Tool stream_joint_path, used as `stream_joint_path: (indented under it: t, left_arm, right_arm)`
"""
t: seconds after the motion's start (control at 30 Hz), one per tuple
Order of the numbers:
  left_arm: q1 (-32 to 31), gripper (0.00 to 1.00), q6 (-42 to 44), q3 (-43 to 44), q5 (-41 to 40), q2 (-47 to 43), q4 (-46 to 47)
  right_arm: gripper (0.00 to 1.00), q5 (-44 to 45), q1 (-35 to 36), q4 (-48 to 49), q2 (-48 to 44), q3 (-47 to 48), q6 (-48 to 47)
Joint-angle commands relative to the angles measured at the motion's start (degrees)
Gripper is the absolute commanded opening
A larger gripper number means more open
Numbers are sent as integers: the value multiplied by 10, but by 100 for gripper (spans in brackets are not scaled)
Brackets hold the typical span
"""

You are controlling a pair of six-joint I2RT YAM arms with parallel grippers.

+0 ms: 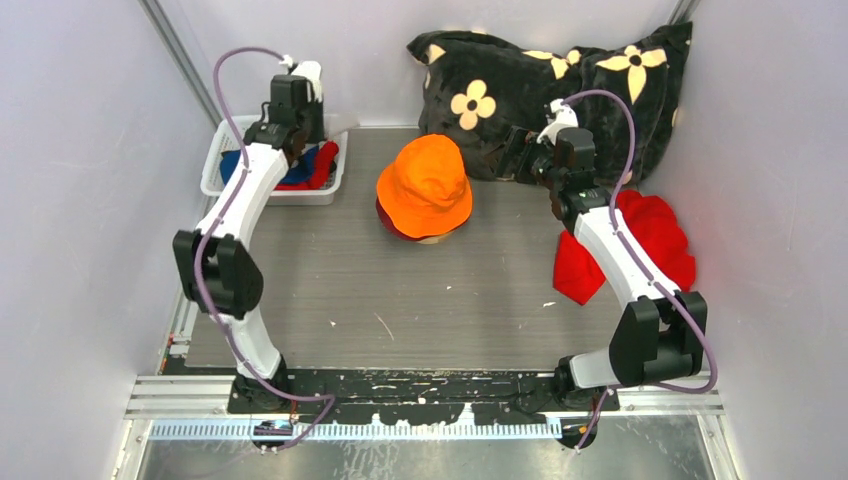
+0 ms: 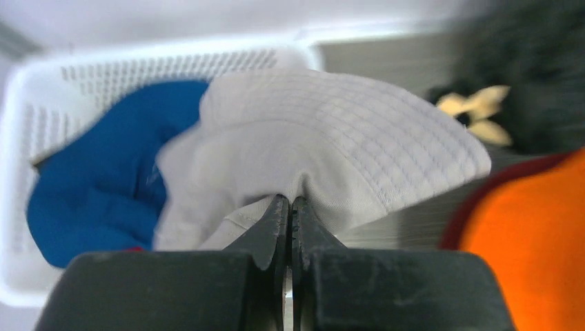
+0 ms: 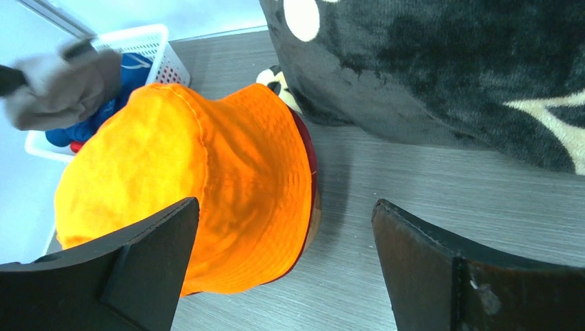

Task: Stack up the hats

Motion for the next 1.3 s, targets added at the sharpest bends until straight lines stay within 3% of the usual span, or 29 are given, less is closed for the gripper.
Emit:
stream_joint_path:
  t: [0.0,0.23,0.4,0.5,0.73,1.0,1.27]
  left_arm:
    - [-70,0,51,71,26,-93,22]
    - [-113,0,67,118,97,-124,33]
    - [-157,0,91,103,160,-156,71]
    - [-182,0,93,50,212,-182,115]
    - [-240,0,95,-79,245,-242,194]
    - [-319,0,107,-177,244,-306,207]
    - [-329,0,98,-283,206,-324,230]
  right_arm:
    - [100,-13,7,17,-30,36,-4]
    - [100,-15,7,20,-40,41,-3]
    - [100,-15,7,23,-42,46,-1]
    - [100,-18,8,29,-45,45,2]
    - [100,-43,8,38,-42,59,20]
    - [99,-98,7,34,-29,107,82]
    - [97,-156,7,34,-38,88,137]
